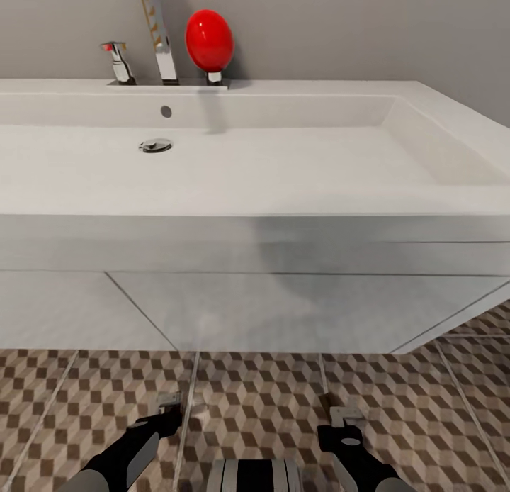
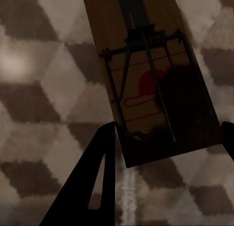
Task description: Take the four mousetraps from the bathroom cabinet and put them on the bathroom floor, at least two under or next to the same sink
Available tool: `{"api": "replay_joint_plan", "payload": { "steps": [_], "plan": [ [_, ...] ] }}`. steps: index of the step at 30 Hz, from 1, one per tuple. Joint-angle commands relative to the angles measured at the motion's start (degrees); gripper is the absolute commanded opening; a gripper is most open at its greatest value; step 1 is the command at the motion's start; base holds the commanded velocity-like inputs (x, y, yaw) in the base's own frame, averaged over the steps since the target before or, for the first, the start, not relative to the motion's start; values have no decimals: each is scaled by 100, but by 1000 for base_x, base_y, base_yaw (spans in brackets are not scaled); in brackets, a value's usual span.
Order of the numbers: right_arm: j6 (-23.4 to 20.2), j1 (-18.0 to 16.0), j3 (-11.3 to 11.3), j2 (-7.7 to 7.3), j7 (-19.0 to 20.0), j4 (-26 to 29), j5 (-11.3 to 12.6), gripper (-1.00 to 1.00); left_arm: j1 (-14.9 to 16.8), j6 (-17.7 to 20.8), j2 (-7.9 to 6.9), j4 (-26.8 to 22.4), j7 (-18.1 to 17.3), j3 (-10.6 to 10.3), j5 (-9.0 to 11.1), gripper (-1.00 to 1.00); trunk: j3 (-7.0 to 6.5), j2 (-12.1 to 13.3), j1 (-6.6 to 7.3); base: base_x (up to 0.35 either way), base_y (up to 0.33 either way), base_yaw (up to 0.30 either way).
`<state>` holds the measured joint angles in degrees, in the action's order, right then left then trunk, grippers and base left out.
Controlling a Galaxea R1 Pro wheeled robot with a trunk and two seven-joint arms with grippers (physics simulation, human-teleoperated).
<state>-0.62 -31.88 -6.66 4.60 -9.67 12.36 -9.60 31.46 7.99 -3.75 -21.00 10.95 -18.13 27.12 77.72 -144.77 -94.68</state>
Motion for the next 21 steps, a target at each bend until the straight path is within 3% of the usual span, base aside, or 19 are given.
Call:
{"api": "replay_joint_plan", "payload": {
  "steps": [1, 21],
  "plan": [
    [-2, -1, -46, 6, -9, 3, -51, -100, 0, 29, -8, -21, 57, -50, 39, -100, 27, -3, -1, 0, 0, 0],
    [5, -3, -46, 6, -10, 3, -58, -100, 0, -474, -27, -36, 57, -51, 37, -100, 71, -6, -6, 0, 0, 0]
  ]
}}
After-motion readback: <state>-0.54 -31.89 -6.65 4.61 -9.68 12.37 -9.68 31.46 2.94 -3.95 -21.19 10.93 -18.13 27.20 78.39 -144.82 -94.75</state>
